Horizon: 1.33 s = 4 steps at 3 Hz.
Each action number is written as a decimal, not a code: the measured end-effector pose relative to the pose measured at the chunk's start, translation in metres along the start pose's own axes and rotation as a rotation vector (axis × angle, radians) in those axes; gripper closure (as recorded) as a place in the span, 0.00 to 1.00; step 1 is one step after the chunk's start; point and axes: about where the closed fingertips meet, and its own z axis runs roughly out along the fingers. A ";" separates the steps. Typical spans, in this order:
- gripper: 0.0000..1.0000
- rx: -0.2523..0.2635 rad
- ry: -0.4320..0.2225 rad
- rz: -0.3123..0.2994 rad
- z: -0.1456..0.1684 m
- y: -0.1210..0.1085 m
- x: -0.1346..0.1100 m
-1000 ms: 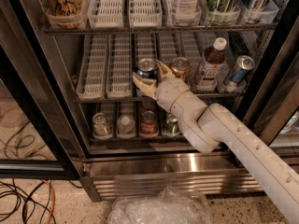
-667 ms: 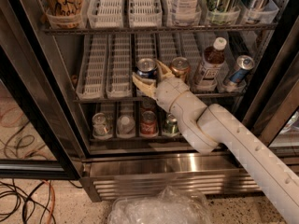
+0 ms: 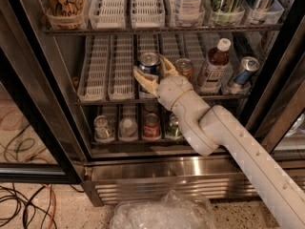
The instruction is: Pick pepsi can from middle shelf of fridge
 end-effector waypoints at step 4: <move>1.00 0.026 -0.033 0.003 -0.026 0.008 -0.034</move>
Offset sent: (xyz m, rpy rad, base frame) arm -0.0020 -0.0111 0.0286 0.0513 -0.0577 -0.0141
